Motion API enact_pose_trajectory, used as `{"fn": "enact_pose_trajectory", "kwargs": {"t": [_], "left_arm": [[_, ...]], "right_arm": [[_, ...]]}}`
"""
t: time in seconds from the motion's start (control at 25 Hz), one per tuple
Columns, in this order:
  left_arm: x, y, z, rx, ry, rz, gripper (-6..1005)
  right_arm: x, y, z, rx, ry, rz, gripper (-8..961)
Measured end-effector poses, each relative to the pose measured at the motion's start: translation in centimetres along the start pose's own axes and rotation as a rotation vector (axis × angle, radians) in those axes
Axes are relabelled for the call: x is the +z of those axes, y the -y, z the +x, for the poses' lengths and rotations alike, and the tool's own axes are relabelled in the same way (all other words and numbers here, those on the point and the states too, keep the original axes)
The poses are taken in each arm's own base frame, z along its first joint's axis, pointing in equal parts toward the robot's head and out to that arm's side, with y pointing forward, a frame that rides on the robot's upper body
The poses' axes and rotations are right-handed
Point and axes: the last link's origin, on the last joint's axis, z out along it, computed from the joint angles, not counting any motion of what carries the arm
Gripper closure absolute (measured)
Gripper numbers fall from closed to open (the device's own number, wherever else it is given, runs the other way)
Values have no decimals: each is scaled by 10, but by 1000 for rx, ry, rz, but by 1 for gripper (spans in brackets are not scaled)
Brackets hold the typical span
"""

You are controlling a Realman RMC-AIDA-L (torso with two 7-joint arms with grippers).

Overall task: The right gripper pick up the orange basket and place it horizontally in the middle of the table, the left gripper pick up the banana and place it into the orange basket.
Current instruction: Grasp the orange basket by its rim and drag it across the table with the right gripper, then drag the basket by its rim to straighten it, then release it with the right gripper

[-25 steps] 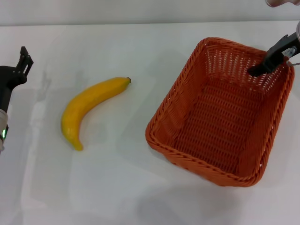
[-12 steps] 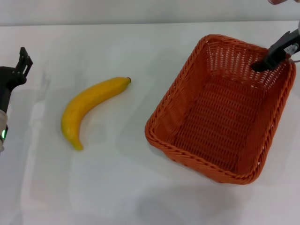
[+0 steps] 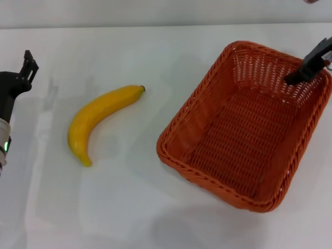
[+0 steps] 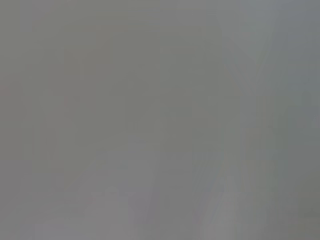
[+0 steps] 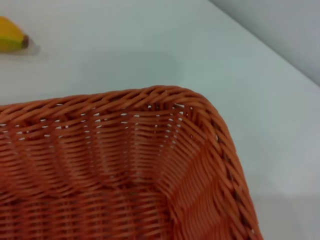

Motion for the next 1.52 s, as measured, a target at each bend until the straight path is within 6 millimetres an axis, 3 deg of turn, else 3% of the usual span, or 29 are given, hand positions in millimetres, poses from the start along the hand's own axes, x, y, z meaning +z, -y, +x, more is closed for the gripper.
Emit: {"fn": "enact_pose_trajectory", "kwargs": {"t": [0.48,0.88,1.04,1.52], "left_arm": [[2,-2,1,-1,-4,-5,137],[4,-3,3,4,-9,-10,138],[5,-3,4,4,-11,-10,137],[9,-5,7,7,-19,-18,138]], "right_arm": [[-28,0,1,165,-25,-149,717],[-31,0,1,236,-73,-200,778],[-37,6,1,322,-10,-246,783],[-39,16,22,478,48,-360,797]]}}
